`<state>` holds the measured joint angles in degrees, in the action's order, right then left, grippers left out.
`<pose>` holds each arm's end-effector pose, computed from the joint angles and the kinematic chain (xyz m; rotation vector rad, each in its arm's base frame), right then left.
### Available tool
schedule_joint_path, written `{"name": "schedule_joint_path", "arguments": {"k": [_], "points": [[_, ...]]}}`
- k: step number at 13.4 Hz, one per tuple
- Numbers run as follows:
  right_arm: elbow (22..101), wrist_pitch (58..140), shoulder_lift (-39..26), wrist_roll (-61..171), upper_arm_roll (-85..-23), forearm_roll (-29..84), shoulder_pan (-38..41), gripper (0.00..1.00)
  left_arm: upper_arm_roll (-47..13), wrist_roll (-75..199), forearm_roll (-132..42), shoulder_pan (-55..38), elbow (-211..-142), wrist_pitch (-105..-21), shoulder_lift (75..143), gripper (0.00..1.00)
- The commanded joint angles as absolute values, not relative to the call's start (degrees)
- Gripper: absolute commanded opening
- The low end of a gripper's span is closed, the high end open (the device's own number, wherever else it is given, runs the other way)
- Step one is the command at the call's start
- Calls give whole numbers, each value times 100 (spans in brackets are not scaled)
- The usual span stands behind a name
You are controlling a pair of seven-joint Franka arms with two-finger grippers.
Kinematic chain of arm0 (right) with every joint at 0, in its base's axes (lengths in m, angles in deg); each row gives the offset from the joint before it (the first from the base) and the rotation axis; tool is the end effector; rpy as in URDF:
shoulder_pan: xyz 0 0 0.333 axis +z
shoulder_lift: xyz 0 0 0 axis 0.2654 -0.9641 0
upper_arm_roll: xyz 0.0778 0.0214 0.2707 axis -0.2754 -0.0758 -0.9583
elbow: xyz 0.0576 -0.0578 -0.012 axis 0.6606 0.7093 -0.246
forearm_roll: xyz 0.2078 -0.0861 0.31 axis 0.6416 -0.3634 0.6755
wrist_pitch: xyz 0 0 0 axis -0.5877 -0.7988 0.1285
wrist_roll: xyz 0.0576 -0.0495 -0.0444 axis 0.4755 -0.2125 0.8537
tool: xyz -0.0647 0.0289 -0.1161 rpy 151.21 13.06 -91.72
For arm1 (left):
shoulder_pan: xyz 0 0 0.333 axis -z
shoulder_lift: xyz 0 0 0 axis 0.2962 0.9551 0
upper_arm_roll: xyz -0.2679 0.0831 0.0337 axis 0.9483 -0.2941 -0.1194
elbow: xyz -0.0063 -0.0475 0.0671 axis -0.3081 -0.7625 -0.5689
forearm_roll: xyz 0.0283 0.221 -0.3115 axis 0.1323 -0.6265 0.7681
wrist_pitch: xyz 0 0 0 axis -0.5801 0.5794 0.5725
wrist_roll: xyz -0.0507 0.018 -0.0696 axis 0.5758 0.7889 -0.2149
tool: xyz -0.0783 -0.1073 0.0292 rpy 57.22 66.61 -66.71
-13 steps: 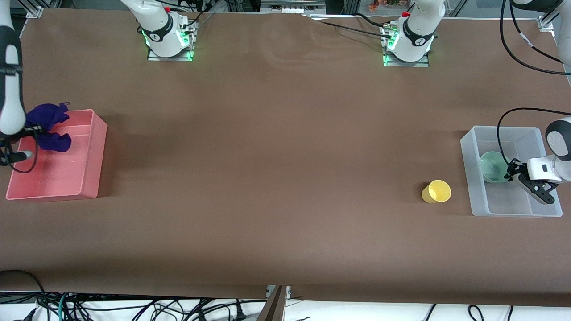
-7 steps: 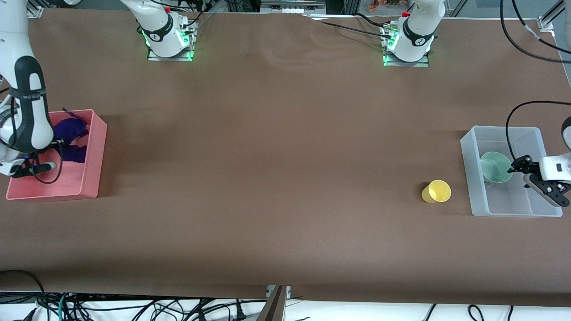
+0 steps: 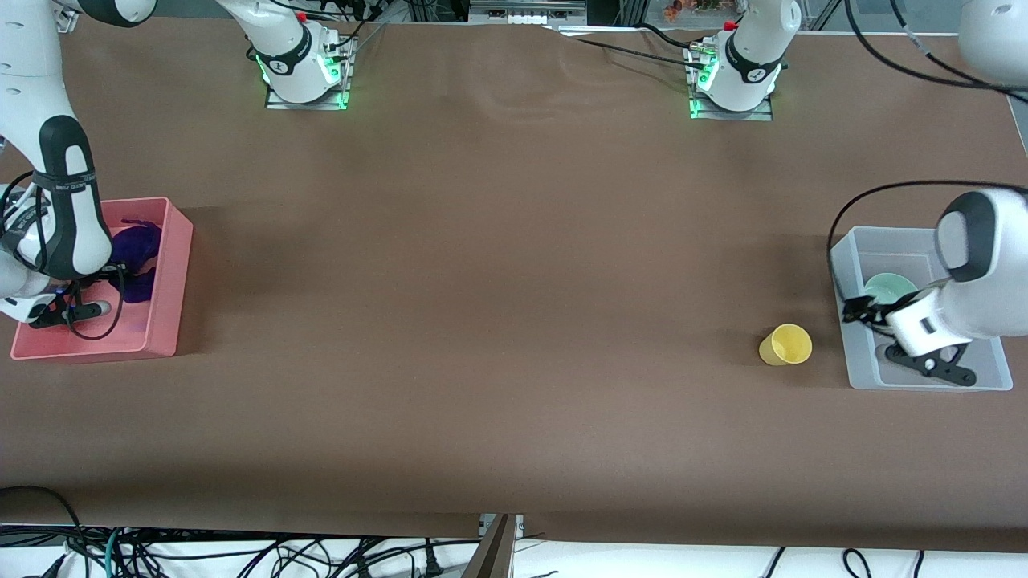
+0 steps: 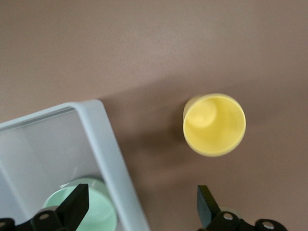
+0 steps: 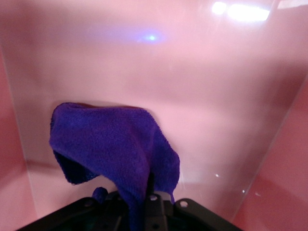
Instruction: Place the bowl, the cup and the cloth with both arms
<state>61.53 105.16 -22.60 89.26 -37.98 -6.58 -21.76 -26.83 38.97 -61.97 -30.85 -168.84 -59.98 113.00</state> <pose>0.5420 -0.2776 0.1476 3.0487 0.3332 -0.4777 0.6410 0.0816 0.2704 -3.0820 0.3872 0.1919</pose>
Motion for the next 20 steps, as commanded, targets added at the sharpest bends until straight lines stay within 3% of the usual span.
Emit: {"name": "schedule_joint_path", "arguments": {"k": [1,5,7,9,10,11,12,16,18,20], "points": [[5941,10412,-2059,9060,-3834,-182,-2146,100,-2767,4645,-6018,-2997,-16890,-6406,11671,98],[5361,8902,-1207,8964,-4105,-224,-2128,100,-2767,4752,-5526,-2901,-16943,-6459,11838,95],[5219,8497,-830,8571,-4457,-355,-2128,100,-2767,4866,-5507,-2874,-16935,-6468,11961,87],[5218,8241,-425,7641,-5061,-758,-2128,100,-2775,4928,-5525,-2769,-16917,-6563,12128,51],[5218,8075,-275,7158,-5308,-847,-2128,100,-2775,4928,-5534,-2769,-16926,-6686,12172,26],[5218,7934,-135,6779,-5520,-874,-2128,100,-2775,4928,-5534,-2760,-16926,-6696,12216,8],[5218,7854,-3,6514,-5713,-918,-2128,100,-2775,4928,-5525,-2760,-16908,-6696,12234,0],[5218,7739,455,6134,-6321,-1060,-2128,100,-2775,4937,-5516,-2813,-16820,-6382,12068,0],[5201,7730,639,6177,-6356,-1024,-2128,100,-2802,4919,-5542,-2830,-16436,-5463,11830,0],[5131,7713,754,6186,-6506,-1068,-2128,100,-2854,4849,-5665,-2892,-15568,-4005,11830,0]]}}
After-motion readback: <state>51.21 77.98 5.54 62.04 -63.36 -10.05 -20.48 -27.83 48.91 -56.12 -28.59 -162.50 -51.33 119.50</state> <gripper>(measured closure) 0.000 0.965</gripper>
